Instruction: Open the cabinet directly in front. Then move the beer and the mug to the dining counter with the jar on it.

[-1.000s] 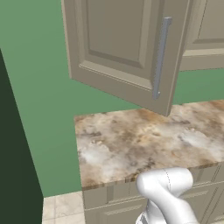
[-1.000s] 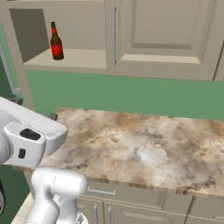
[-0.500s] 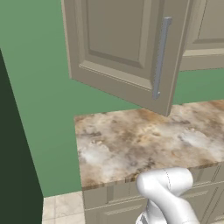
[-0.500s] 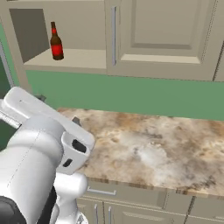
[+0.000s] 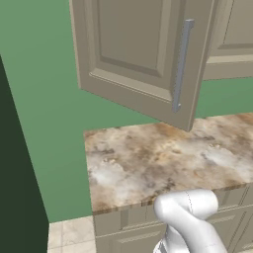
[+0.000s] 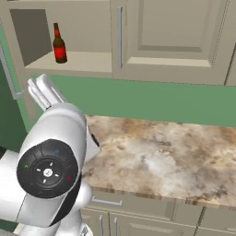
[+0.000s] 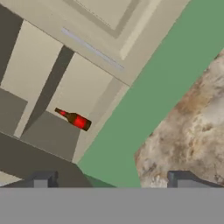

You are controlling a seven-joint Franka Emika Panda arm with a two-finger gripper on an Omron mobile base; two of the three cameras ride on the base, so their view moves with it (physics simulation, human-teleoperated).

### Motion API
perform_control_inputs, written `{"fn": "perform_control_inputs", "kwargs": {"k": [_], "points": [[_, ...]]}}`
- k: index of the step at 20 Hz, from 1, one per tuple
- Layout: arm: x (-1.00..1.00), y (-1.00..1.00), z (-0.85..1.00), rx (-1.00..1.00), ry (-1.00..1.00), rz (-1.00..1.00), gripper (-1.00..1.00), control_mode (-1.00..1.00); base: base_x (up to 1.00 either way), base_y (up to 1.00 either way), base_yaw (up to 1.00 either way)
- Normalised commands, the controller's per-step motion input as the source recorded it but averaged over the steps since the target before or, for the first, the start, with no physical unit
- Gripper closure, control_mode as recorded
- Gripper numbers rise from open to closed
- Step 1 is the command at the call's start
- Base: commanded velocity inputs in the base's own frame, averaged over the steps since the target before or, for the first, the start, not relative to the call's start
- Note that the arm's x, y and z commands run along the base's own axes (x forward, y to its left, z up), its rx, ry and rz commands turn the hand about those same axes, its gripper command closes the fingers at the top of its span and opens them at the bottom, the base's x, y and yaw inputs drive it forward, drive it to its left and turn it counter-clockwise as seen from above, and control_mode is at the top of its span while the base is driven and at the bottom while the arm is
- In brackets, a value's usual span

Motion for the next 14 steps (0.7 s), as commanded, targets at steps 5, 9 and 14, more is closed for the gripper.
{"fn": "perform_control_inputs", "kwargs": {"k": [5, 9, 14], "points": [[0.27, 0.00, -0.21, 0.22, 0.19, 0.00, -1.00, -1.00, 0.00, 0.00, 0.00], [0.27, 0.02, -0.30, 0.21, 0.13, 0.01, -1.00, -1.00, 0.00, 0.00, 0.00], [0.28, 0.03, -0.34, 0.21, 0.01, 0.04, -1.00, -1.00, 0.00, 0.00, 0.00]]}}
